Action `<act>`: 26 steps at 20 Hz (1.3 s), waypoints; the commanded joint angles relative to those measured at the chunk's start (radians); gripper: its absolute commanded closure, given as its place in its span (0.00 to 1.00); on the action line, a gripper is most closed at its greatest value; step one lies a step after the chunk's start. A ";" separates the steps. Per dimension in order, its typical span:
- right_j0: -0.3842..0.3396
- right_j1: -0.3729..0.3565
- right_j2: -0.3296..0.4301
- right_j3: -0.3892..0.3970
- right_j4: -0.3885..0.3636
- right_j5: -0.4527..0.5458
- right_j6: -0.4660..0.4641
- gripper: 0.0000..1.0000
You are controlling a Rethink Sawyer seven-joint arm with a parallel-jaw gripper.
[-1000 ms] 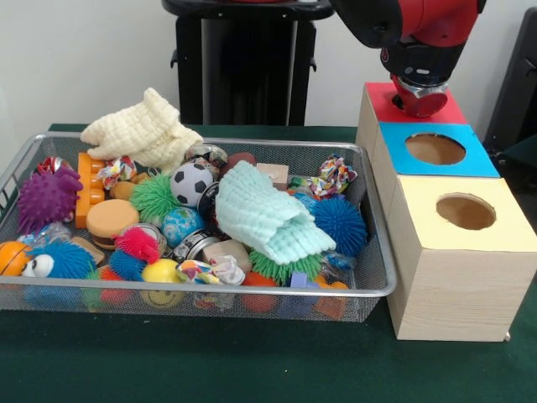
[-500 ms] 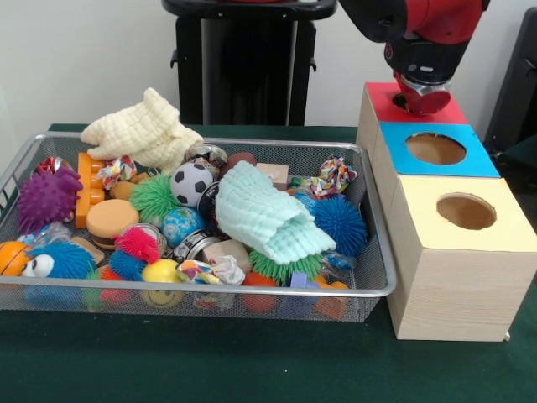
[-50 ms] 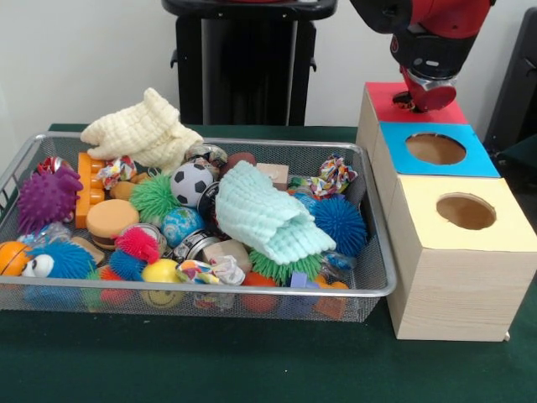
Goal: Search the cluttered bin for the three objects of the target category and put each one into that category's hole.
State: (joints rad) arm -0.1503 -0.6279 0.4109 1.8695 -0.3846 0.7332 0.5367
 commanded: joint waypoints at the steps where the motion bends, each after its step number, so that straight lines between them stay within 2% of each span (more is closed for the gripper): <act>1: -0.038 0.073 -0.033 -0.053 0.013 -0.043 0.202 1.00; 6: -0.011 0.068 -0.049 -0.076 0.006 -0.026 0.219 1.00; 16: -0.032 0.062 -0.047 -0.093 0.003 0.006 0.181 1.00; 21: -0.030 0.085 -0.053 -0.090 -0.006 -0.036 0.194 1.00; 26: -0.007 0.098 -0.072 -0.066 -0.028 -0.129 0.243 1.00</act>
State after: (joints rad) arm -0.1506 -0.5993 0.3877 1.8589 -0.3854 0.7221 0.5367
